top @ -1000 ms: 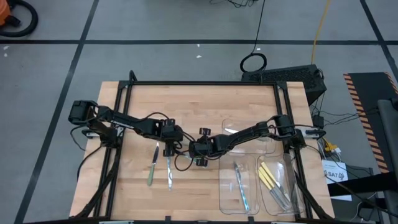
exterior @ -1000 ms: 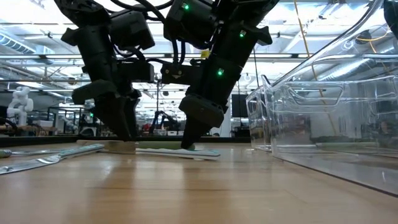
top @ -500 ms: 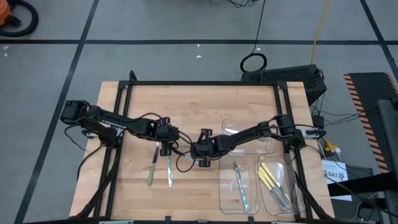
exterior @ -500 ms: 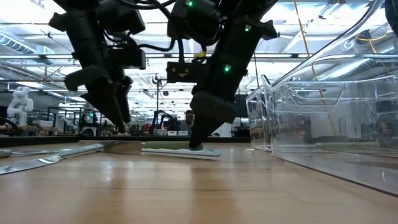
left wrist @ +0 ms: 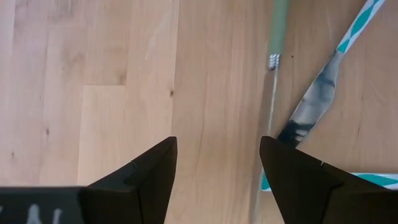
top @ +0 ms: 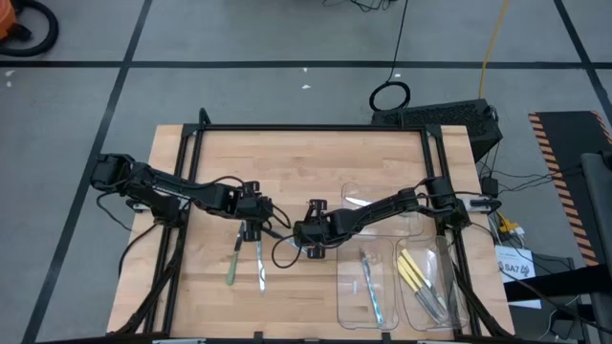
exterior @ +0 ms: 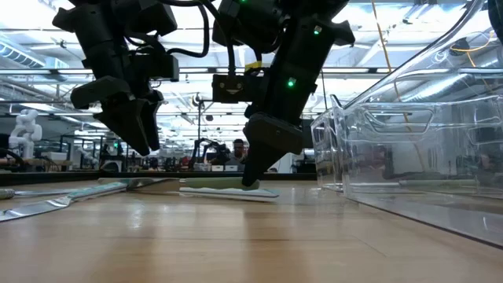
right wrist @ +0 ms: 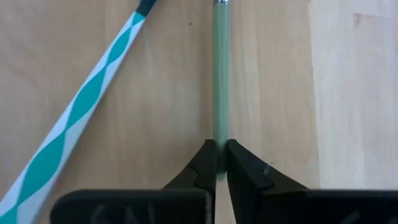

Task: Sort silverware by color (type)
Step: Put the green knife into the top transparent bin

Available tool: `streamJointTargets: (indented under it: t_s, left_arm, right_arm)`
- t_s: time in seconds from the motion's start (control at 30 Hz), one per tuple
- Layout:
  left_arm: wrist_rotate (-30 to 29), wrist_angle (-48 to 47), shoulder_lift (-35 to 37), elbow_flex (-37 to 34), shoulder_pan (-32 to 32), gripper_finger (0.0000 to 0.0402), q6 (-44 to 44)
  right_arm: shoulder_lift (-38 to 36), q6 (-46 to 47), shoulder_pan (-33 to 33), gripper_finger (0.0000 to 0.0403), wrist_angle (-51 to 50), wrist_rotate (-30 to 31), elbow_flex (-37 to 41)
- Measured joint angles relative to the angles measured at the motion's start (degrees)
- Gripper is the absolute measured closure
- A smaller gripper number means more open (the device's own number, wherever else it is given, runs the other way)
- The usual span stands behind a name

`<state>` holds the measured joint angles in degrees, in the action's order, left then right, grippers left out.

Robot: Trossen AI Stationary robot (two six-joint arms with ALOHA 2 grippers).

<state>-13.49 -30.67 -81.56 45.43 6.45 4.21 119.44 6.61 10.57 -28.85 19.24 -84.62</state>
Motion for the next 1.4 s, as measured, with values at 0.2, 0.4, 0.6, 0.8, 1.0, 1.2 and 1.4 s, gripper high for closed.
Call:
streamJointTargets:
  t_s: [0.2,0.4,0.6,0.8,1.0,1.2,1.4]
  left_arm:
    - [-4.93,-3.26,1.95,0.00,-0.02,0.0163,2.42]
    - [-5.30,-5.54,6.77,0.00,0.14,0.0163,5.83]
    - [-5.43,-3.40,9.99,0.00,3.08,0.0163,5.88]
    - [-4.64,2.99,10.27,0.00,7.48,0.0163,1.32]
    - [-7.67,6.19,11.96,-0.02,10.03,0.0163,-1.42]
    - [-11.22,9.89,15.89,-0.02,11.65,0.0163,-1.62]
    - [-10.63,19.42,15.67,-0.02,14.12,0.0163,-3.07]
  right_arm:
    - [-0.05,0.07,0.30,0.0390,-1.78,-0.06,-0.07]
    - [-0.17,-0.24,0.50,0.0390,-1.71,-0.02,-0.09]
    - [-3.33,-0.25,1.65,0.0390,-2.25,0.20,-0.09]
    - [-8.30,1.56,4.17,0.0390,-5.34,4.43,-0.10]
    - [-12.92,3.69,7.61,0.0390,-10.47,7.99,-0.15]
    - [-17.77,7.99,12.22,0.0390,-18.16,11.25,-0.15]
    - [-21.55,12.75,16.75,0.0390,-21.77,16.79,-0.15]
